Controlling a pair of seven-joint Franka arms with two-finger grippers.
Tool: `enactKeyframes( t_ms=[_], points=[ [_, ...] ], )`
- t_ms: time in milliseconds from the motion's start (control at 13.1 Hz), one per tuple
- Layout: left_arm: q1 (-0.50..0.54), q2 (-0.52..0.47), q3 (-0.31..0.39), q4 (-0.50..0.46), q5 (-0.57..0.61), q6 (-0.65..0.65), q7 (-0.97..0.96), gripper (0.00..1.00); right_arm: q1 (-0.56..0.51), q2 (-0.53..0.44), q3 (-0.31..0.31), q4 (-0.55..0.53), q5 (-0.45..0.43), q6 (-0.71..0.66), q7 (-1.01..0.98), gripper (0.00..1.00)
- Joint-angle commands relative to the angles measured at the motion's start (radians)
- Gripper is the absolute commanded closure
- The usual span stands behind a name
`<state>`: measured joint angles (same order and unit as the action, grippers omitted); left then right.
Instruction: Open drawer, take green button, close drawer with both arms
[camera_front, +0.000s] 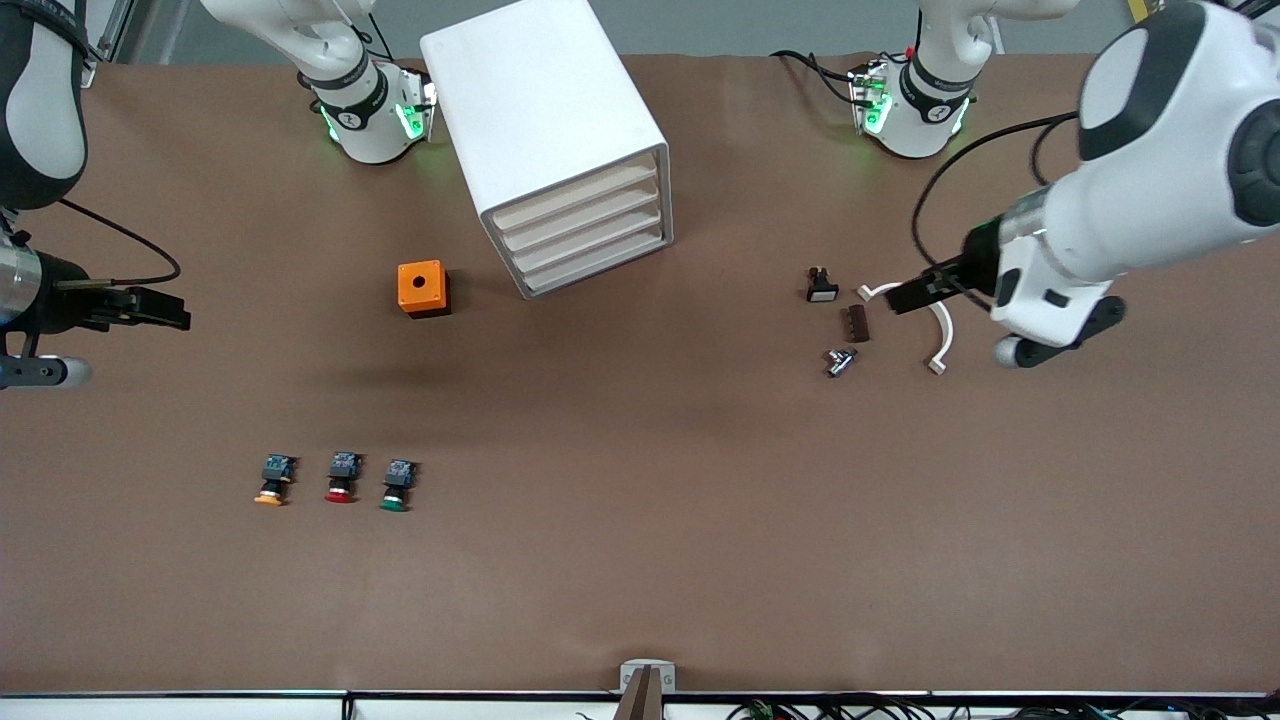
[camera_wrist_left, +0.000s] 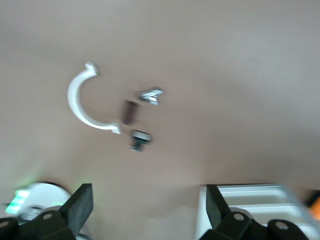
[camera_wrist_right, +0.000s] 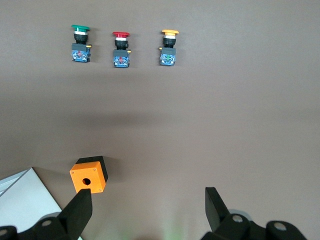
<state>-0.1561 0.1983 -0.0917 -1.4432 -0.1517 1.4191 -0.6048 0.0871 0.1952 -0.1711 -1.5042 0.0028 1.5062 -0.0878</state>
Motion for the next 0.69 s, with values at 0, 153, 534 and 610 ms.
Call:
enactKeyframes(
  t_ms=[0,153,534,610],
  points=[
    [0.082,-0.063,-0.013,-0.037,0.081,-0.045,0.208,0.01,-0.018,-0.013,0.016,0.027,-0.017,-0.011,0.0,0.0],
    [0.121,-0.103,0.001,-0.054,0.083,-0.048,0.354,0.01,-0.029,-0.008,0.016,0.088,-0.014,-0.018,0.0,0.0],
    [0.079,-0.21,0.133,-0.175,0.083,0.015,0.454,0.01,-0.03,-0.052,0.012,0.094,-0.001,-0.101,0.003,0.0],
    [0.079,-0.244,0.133,-0.225,0.084,0.059,0.455,0.01,-0.046,-0.062,0.012,0.09,0.006,-0.09,0.003,0.0]
  ],
)
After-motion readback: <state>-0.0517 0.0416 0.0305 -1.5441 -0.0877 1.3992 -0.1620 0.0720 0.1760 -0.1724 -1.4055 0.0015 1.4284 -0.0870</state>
